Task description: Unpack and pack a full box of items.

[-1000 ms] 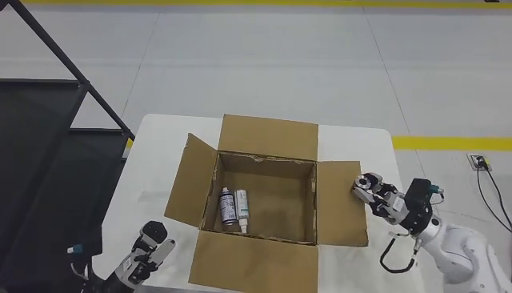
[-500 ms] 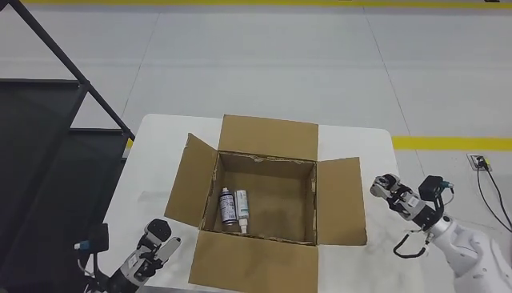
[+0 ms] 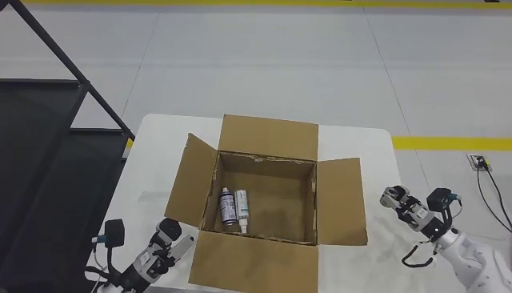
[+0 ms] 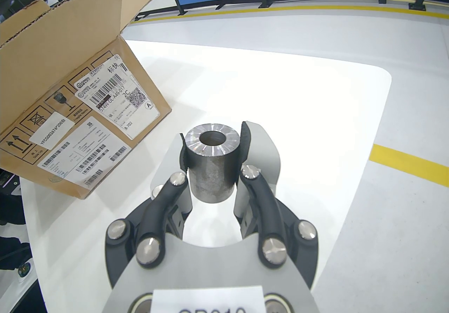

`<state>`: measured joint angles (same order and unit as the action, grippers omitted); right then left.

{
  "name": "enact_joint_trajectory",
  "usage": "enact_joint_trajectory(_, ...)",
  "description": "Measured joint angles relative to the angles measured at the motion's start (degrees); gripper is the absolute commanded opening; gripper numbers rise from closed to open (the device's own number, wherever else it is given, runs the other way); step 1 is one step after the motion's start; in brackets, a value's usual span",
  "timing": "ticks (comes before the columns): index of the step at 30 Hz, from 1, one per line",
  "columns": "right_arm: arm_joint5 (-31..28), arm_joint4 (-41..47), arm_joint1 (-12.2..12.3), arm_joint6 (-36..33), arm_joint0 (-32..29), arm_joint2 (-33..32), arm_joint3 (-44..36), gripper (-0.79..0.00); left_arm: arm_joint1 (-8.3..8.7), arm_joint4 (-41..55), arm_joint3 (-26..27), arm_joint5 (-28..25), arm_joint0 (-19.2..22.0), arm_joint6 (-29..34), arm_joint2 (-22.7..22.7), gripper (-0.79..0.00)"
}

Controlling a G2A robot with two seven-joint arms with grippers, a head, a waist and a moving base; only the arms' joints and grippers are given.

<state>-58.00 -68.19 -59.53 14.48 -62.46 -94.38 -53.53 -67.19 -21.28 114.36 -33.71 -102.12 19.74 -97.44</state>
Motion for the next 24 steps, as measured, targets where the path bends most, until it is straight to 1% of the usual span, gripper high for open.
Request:
enact_joint_trajectory(4,0.1,0.0,0.0,-0.1,0.0,0.1,-0.1,-0.785,-0.04,-1.1,0.1,0.9,0.8,-0.3,1.7,0.0)
enact_joint_trajectory(6,0.5,-0.3,-0.1,-0.1,-0.3,0.8,-1.4,-0.785,-0.06,-1.5,0.1,1.2,1.0,-0.7,2.3,0.0)
enact_joint_trajectory(8,0.6,-1.0,-0.1,1.4,-0.4,1.1,-1.6,-0.785,-0.08,-1.5,0.0,1.4,1.0,-1.2,2.6,0.0)
enact_joint_trajectory(11,0.1,-4.9,0.2,7.4,-0.5,2.0,-0.3,-0.785,-0.09,-1.2,-0.4,1.9,0.9,-2.1,2.7,0.0)
enact_joint_trajectory(14,0.0,-9.6,0.9,15.5,-0.1,3.6,2.7,-0.785,-0.07,-1.3,-0.4,2.2,0.9,-2.7,2.7,0.0)
enact_joint_trajectory(19,0.0,-19.0,2.5,30.7,1.4,8.8,8.0,-0.785,-0.01,-1.4,0.1,2.9,0.8,-3.4,2.2,0.0)
enact_joint_trajectory(21,0.1,-20.7,2.9,33.2,2.6,10.3,9.9,-0.785,0.02,-1.3,0.3,3.1,0.7,-3.6,1.9,0.0)
enact_joint_trajectory(24,1.3,-20.6,3.1,32.9,3.6,12.7,11.3,-0.785,0.09,-1.1,0.4,3.1,0.7,-3.8,1.4,0.0)
